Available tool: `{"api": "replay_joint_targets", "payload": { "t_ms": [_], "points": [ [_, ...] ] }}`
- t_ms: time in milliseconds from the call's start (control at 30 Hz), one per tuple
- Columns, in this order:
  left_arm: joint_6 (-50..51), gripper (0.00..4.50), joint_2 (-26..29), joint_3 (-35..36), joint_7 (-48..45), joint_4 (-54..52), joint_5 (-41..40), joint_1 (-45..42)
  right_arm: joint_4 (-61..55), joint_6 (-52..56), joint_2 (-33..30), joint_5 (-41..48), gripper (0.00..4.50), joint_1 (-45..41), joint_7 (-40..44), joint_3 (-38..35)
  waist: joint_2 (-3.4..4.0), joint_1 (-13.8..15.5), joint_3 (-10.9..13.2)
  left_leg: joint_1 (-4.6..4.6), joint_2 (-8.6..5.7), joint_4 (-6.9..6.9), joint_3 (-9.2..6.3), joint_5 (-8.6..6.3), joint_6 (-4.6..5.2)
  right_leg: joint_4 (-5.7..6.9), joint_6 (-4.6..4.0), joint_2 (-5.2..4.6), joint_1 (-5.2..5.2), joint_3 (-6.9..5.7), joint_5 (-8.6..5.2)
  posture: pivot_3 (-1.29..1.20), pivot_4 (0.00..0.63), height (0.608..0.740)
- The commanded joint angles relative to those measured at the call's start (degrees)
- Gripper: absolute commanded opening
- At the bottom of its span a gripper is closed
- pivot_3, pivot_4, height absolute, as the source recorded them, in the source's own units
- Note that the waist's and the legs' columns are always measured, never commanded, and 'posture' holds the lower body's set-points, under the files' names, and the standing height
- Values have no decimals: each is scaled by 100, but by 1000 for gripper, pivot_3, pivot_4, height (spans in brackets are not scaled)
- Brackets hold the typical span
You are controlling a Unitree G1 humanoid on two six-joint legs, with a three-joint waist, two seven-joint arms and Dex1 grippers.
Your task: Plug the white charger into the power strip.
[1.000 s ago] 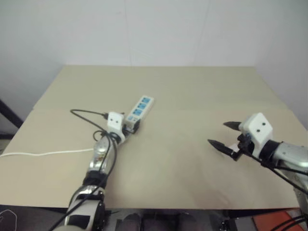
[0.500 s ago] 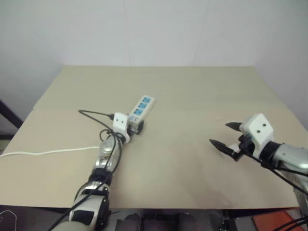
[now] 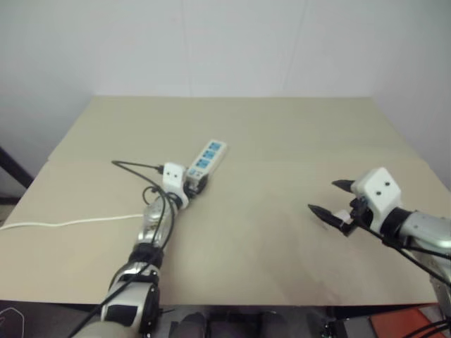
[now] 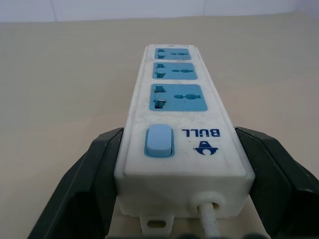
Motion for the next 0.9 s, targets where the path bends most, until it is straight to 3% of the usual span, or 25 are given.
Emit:
{"api": "replay_joint_targets", "payload": {
  "t_ms": [33,300,533,700,900],
  "points": [
    [234,3245,35,-199,-991,-621,-337,234,-159,-80,-161,-5,4500,17,64,-298,0,2,0,-1,0,0,0,0,0,-1,0,0,-1,0,0,0,150,740],
    [653,3245,848,-801,-3025,-1893,-571,733,374,-976,-1156,-14,4500,258,1551,-713,0,-19,0,-10,2,1,2,-6,10,-8,0,2,-7,0,0,0,150,740],
    [693,3245,1254,-1083,-4295,-2519,-890,921,1771,-2817,-2560,-735,4500,-321,3202,245,2,-83,1,-2,11,-2,11,-7,12,-9,0,7,-5,3,0,0,150,740],
    [1195,3245,1204,-1238,-4826,-3046,-1338,1297,2788,-4079,-2580,-1618,4500,-1868,4229,1831,4,-162,3,-4,15,1,14,-7,11,-12,1,5,-8,9,-1,0,150,740],
    [1416,3245,1312,-1331,-4836,-3559,-1346,1684,3494,-4936,-2051,-2283,4500,-2976,4853,2881,4,-157,4,-7,18,-1,15,-5,7,-10,1,8,-16,13,-1,0,150,740]
  ]
}}
